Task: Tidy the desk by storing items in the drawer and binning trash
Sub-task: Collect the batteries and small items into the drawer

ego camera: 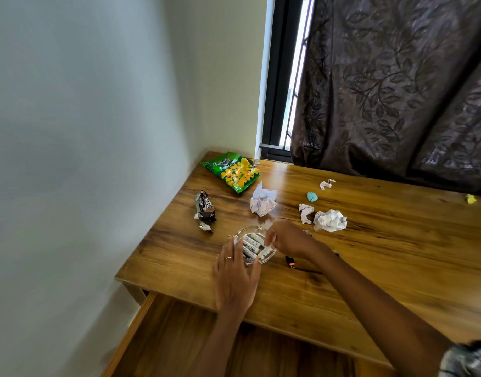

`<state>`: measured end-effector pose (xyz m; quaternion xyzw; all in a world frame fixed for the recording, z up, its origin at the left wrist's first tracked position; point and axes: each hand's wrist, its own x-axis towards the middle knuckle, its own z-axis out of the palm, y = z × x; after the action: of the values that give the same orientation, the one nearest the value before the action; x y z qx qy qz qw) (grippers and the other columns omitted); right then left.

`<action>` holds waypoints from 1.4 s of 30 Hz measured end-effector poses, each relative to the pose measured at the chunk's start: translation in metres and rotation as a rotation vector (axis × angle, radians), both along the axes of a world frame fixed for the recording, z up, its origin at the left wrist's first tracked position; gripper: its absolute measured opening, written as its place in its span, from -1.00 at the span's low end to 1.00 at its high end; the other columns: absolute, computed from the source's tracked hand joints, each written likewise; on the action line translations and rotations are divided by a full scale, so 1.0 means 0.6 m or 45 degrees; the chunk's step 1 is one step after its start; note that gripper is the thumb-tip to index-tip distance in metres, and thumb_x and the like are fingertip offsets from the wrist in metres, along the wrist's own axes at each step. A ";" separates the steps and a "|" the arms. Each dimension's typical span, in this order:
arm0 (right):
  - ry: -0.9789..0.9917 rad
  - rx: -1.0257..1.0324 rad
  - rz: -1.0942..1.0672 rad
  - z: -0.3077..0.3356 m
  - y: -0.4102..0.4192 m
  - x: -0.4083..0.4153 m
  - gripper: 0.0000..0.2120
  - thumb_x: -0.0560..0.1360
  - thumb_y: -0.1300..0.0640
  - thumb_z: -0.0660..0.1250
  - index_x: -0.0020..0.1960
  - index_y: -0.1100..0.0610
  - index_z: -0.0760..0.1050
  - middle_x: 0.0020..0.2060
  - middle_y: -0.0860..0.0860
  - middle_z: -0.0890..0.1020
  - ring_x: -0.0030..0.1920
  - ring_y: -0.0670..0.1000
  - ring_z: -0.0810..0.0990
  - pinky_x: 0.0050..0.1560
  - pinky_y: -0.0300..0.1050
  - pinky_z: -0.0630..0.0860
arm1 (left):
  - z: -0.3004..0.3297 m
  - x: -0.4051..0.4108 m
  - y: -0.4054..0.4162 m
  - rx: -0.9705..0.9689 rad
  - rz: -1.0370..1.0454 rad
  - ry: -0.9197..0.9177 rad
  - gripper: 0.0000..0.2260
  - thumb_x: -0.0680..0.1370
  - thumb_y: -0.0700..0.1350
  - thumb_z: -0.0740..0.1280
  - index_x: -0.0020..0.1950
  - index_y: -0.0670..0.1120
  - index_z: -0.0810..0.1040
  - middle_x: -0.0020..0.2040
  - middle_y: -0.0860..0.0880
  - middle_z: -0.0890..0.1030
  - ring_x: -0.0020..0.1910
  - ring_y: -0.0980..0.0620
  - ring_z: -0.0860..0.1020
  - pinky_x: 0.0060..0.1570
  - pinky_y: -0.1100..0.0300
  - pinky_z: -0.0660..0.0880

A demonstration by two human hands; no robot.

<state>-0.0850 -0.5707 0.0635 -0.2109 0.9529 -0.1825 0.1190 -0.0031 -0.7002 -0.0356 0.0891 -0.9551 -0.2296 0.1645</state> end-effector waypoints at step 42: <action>0.017 -0.139 -0.193 -0.082 0.004 0.129 -0.02 0.14 -0.10 0.52 0.40 0.09 0.09 0.26 0.06 0.19 0.28 0.07 0.17 0.23 -0.04 0.35 | 0.023 0.111 0.015 0.452 -0.263 -0.096 -0.09 0.36 0.20 0.45 0.55 -0.01 0.03 0.39 0.04 0.39 0.31 0.18 0.32 0.37 0.06 0.30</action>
<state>-0.0075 -0.5685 0.0144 -0.1457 0.9555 -0.2414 0.0869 0.0635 -0.6911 -0.0219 0.0267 -0.9093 -0.4063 0.0860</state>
